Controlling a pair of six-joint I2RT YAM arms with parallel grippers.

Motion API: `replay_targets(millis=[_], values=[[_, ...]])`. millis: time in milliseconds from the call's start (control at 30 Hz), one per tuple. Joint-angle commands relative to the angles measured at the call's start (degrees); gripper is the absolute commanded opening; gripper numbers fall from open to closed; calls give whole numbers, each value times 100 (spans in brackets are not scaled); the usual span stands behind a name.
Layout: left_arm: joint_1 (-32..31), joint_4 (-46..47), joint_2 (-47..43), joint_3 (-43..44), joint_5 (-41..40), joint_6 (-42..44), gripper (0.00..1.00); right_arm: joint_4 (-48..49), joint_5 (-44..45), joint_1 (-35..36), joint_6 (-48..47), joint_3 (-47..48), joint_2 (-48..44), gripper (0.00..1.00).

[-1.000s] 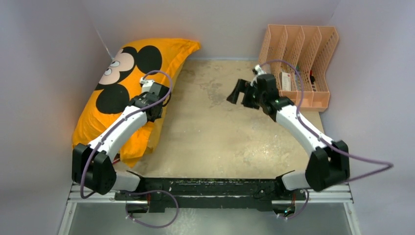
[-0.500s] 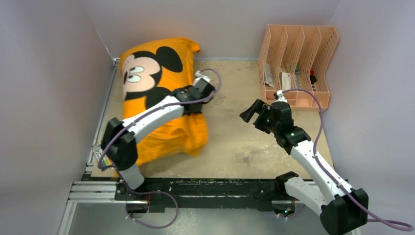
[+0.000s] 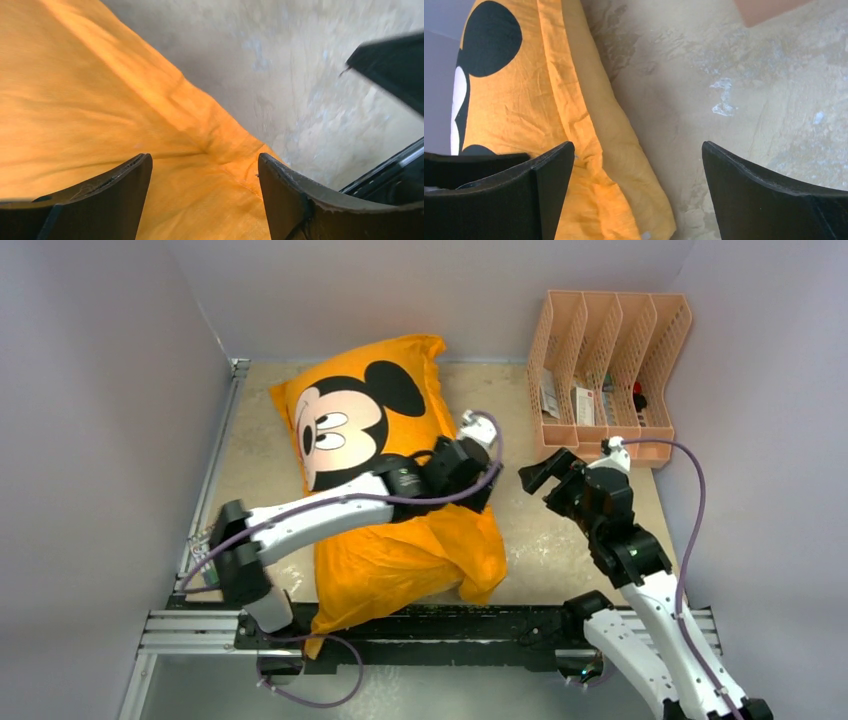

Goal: Remove the pillowcase from the pillow
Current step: Move the pillow to the center of the board, then turn over the pillow at the center of the board.

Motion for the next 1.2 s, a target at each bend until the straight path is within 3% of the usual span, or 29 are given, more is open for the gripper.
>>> replay_targets(millis=[0,167,233,367,500,600,667,733,833,933,967,1167], values=[[396,209,-1821,-16,-1011,-333,78,512,-796,14,-853,558,228,99],[1545,-393,-2839,-294,-1390,-558,81,1342,-2752,48,-1032,713,843,99],[2149,-720,-2906,-470,-1244,-702,82,1453,-2979,256,-1172,819,1114,99],[3531,-701,-3136,-1286,-419,-1030,83,1154,-2134,1397,-1589,1368,1664,99],[5039,-163,-3888,-2500,579,-1473,84,530,-1501,2657,-1980,2177,2896,99],[5570,-3,-4289,-3164,1151,-1639,84,-228,179,3017,-1783,2588,4062,99],[5596,-65,-4456,-3490,1151,-1716,85,-555,575,2982,-1596,2500,4654,97],[5597,-49,-4686,-3918,1377,-1776,85,-315,1106,2727,-1426,2024,5050,84],[5597,23,-5222,-4424,1692,-1802,86,855,-221,1550,-1478,846,5324,54],[5597,299,-5659,-4891,2296,-1821,87,1801,-948,1038,-1577,88,5438,21],[5597,683,-5733,-5059,2661,-1906,87,1963,-1246,982,-1623,42,5571,14],[5589,3092,-5631,-5863,4409,-3264,88,1884,-1396,967,-1593,383,6715,8]])
